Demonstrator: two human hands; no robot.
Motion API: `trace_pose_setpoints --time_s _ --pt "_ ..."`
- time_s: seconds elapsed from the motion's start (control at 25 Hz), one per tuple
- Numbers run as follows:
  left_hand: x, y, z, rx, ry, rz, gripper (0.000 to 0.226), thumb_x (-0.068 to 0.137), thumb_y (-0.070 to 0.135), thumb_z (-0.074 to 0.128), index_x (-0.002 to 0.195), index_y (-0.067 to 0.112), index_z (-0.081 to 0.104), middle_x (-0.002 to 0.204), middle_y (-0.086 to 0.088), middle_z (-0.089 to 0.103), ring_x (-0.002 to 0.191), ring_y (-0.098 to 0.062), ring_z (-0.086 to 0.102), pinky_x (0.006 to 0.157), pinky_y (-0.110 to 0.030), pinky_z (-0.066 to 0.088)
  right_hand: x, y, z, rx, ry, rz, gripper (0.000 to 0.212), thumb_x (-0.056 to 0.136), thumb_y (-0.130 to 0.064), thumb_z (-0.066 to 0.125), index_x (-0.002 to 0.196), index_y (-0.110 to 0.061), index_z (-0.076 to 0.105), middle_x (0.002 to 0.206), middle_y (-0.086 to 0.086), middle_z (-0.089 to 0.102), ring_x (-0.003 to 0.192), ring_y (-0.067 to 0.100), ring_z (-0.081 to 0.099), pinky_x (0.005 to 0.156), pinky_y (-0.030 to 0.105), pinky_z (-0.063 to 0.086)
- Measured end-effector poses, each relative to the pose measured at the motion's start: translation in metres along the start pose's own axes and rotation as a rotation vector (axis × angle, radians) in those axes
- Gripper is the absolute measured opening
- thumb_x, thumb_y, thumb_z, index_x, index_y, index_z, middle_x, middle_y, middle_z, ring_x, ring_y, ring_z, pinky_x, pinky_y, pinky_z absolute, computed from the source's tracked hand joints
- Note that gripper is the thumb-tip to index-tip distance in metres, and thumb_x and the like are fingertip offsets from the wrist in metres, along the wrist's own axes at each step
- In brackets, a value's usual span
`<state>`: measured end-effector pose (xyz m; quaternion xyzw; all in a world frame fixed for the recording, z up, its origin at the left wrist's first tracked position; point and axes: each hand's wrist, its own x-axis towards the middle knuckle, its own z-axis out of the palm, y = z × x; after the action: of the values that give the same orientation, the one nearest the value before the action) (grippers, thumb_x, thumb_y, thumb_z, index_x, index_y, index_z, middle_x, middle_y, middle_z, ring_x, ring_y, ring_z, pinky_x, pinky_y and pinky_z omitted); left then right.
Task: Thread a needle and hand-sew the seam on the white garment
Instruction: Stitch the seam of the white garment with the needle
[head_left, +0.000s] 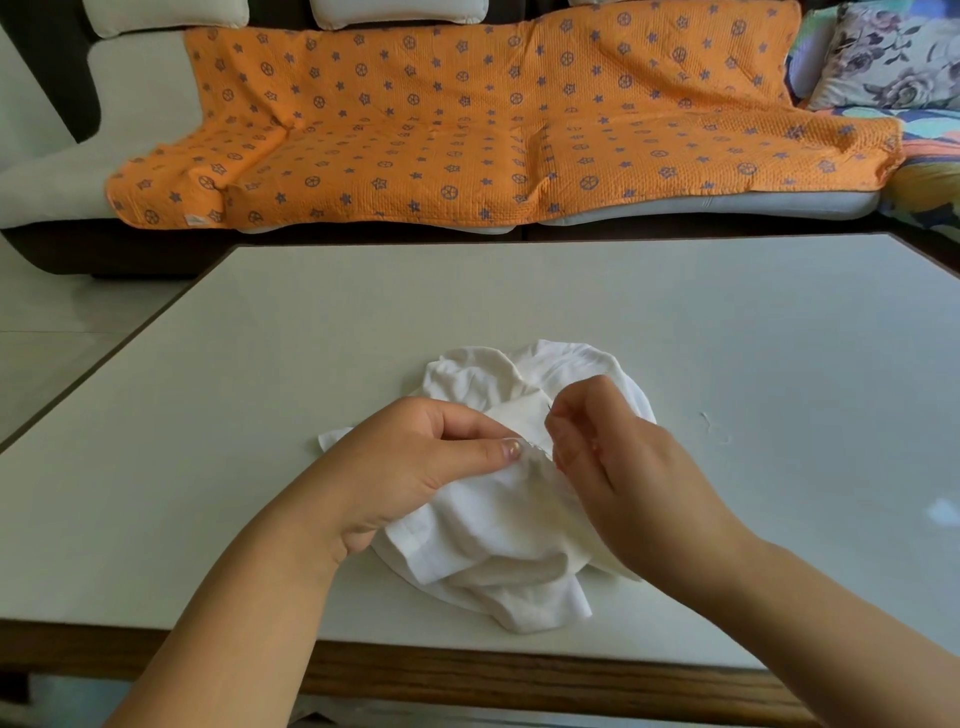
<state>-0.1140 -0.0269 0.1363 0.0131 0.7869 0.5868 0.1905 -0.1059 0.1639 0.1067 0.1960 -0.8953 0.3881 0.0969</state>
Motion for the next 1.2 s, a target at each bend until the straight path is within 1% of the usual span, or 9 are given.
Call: trace_pose_setpoints --time_s 0.12,0.32,0.48,0.6,0.76,0.88,0.96,1.12,1.2 --pt "0.0 0.0 0.0 0.002 0.001 -0.005 0.011 0.085 0.022 0.071 0.092 0.02 0.078 0.094 0.009 0.077 0.094 0.004 0.068 0.079 -0.006 0.044 0.003 0.003 0.004 -0.01 0.013 -0.029 0.007 0.1 -0.025 0.041 0.094 -0.028 0.04 0.066 -0.018 0.052 0.066 -0.004 0.053 0.062 0.014 0.041" --pt "0.001 -0.001 -0.005 0.026 0.031 -0.003 0.012 0.077 0.025 0.075 0.088 0.021 0.079 0.09 0.006 0.077 0.091 0.001 0.069 0.087 -0.016 0.043 0.01 0.007 -0.01 -0.058 0.034 -0.002 0.009 0.1 -0.026 0.039 0.091 -0.029 0.037 0.065 -0.01 0.052 0.074 0.006 0.052 0.062 0.023 0.04" --pt "0.0 -0.001 -0.004 0.023 0.026 0.038 0.008 0.081 0.021 0.074 0.087 0.019 0.079 0.087 0.006 0.077 0.086 0.0 0.07 0.079 -0.01 0.048 0.013 0.009 -0.024 -0.049 0.069 0.051 0.009 0.097 -0.03 0.036 0.088 -0.031 0.037 0.066 -0.004 0.057 0.069 0.012 0.051 0.059 0.031 0.043" --pt "0.0 -0.001 0.0 0.024 0.039 0.074 0.007 0.083 0.02 0.073 0.087 0.022 0.078 0.087 0.01 0.077 0.088 0.003 0.069 0.076 -0.004 0.046 0.009 0.006 -0.019 -0.004 0.036 0.094 0.012 0.096 -0.033 0.039 0.084 -0.033 0.04 0.071 -0.011 0.06 0.071 0.005 0.055 0.061 0.022 0.043" --pt "0.002 0.0 0.004 0.035 0.008 0.078 0.008 0.084 0.022 0.071 0.09 0.022 0.078 0.091 0.008 0.077 0.092 0.0 0.069 0.081 -0.008 0.048 0.002 -0.001 -0.004 0.061 -0.031 0.055 0.011 0.098 -0.03 0.042 0.087 -0.032 0.041 0.073 -0.013 0.059 0.075 0.002 0.056 0.066 0.018 0.044" --pt "0.001 0.001 0.006 0.042 -0.026 0.071 0.011 0.086 0.022 0.07 0.094 0.02 0.077 0.095 0.006 0.077 0.096 -0.002 0.07 0.088 -0.015 0.049 0.0 -0.002 0.004 0.028 -0.029 0.011 0.006 0.099 -0.029 0.041 0.094 -0.029 0.04 0.072 -0.01 0.059 0.076 0.006 0.055 0.066 0.023 0.044" --pt "0.0 0.001 0.004 0.034 -0.017 0.051 0.01 0.084 0.021 0.072 0.092 0.019 0.077 0.092 0.006 0.077 0.093 -0.002 0.07 0.085 -0.013 0.049 0.002 -0.001 0.003 0.024 -0.02 0.026 0.007 0.1 -0.025 0.039 0.093 -0.028 0.039 0.071 -0.005 0.059 0.077 0.009 0.053 0.066 0.025 0.042" --pt "-0.003 0.001 -0.004 0.04 0.021 0.028 0.006 0.079 0.018 0.077 0.084 0.019 0.078 0.086 0.003 0.077 0.086 -0.004 0.071 0.083 -0.016 0.047 0.009 0.0 -0.007 0.039 0.062 0.086 0.022 0.1 -0.023 0.043 0.081 -0.034 0.038 0.066 -0.005 0.056 0.068 0.007 0.052 0.057 0.017 0.04" --pt "-0.004 0.001 -0.006 0.049 0.029 0.044 0.006 0.08 0.017 0.076 0.083 0.02 0.078 0.086 0.003 0.076 0.086 -0.004 0.07 0.083 -0.016 0.046 0.01 0.0 -0.014 0.155 0.05 0.135 0.021 0.098 -0.025 0.051 0.08 -0.036 0.048 0.062 -0.004 0.058 0.055 0.005 0.052 0.053 0.011 0.039"
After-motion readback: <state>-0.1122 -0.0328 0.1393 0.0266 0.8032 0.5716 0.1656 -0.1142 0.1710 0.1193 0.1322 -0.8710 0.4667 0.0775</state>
